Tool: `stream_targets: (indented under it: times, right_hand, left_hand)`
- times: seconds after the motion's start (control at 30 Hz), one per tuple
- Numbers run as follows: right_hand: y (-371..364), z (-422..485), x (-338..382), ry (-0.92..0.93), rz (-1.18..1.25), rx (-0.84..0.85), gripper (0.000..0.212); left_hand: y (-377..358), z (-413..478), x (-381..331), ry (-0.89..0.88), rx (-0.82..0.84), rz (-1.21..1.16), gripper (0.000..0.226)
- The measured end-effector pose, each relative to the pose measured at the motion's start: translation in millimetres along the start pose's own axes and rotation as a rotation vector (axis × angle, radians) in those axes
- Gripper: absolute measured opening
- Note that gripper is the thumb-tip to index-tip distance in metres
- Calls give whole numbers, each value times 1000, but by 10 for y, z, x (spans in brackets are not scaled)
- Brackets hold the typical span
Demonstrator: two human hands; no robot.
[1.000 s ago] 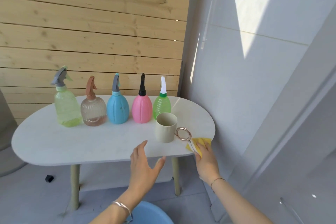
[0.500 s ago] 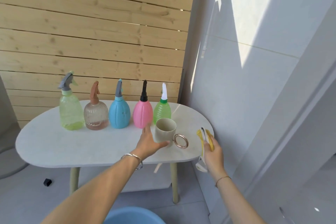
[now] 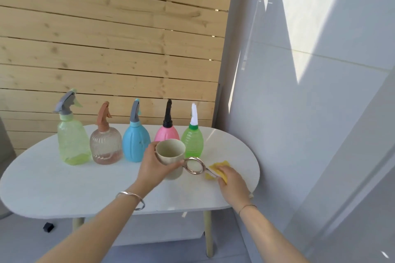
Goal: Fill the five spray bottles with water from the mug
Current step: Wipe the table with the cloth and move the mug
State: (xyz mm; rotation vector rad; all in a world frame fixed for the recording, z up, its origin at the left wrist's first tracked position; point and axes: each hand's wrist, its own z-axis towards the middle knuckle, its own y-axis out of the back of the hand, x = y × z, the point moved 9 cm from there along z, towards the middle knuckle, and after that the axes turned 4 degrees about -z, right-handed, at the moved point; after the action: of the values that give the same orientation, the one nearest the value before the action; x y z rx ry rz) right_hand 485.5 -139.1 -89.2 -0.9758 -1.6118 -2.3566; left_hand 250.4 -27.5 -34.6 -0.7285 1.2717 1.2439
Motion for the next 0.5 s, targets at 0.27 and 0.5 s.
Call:
stream_targets:
  times: [0.27, 0.5]
  right_hand:
    - [-710, -233, 1109, 284, -68, 65, 41]
    - [-406, -606, 775, 389, -111, 149, 41]
  left_hand:
    - [874, -2, -143, -11, -195, 4, 80]
    - [373, -90, -105, -1, -176, -102, 75]
